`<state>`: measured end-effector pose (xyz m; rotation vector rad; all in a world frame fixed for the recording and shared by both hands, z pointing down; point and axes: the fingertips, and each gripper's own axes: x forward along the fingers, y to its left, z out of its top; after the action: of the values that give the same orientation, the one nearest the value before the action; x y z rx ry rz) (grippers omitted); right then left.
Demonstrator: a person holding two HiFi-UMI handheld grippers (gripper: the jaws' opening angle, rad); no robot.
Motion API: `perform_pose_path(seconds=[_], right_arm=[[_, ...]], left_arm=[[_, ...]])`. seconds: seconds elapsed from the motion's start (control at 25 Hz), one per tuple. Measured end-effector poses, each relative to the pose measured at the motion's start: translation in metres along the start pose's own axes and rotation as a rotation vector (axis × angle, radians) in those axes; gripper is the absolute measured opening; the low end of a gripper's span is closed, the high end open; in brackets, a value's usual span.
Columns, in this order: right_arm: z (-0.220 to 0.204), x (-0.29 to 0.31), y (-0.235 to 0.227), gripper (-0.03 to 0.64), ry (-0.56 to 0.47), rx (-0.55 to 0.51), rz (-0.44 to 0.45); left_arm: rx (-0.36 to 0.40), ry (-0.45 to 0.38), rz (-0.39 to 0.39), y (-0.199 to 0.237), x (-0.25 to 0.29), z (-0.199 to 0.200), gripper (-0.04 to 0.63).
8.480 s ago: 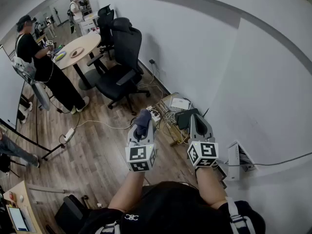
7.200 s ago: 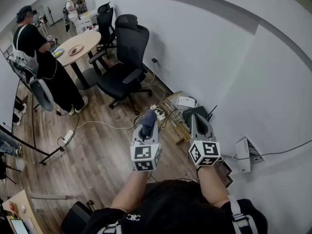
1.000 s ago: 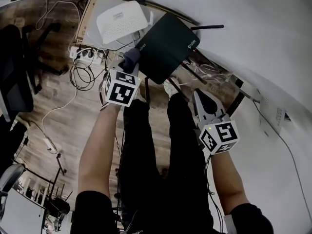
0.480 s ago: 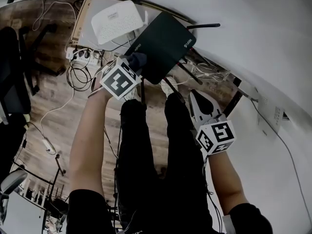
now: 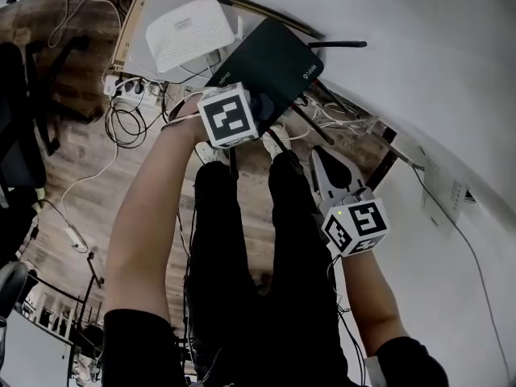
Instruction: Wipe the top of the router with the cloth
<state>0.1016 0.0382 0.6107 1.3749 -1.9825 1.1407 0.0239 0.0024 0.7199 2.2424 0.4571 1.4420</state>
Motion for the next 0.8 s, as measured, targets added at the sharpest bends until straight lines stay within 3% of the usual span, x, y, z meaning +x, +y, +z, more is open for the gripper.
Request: perform_pose_path(seconds=[0.16,0.28,0.68,0.8], right_arm=[[-0.003,0.001,0.003,0.002,0.007,-0.01,0.01],[-0.004,0.0,0.002,0.002,0.01,-0.008,0.012],[-0.008,-0.005,-0.002,0.002,0.018,-0.011,0.017],[-0.01,-0.006,-0.003,0.002,0.021,-0.006,0.022]], left_arm=[[0.139,0.114,-0.1,-0.019,0.01,-0.002,0.057],[0.198,0.185,-0.154,-0.029,0.015,-0.007,0.057],[0.297,0.367,-0.337,-0.064,0.023,-0.029,0.057],[0.304,0.402,-0.349,-0.064,0.024,-0.031,0.057]])
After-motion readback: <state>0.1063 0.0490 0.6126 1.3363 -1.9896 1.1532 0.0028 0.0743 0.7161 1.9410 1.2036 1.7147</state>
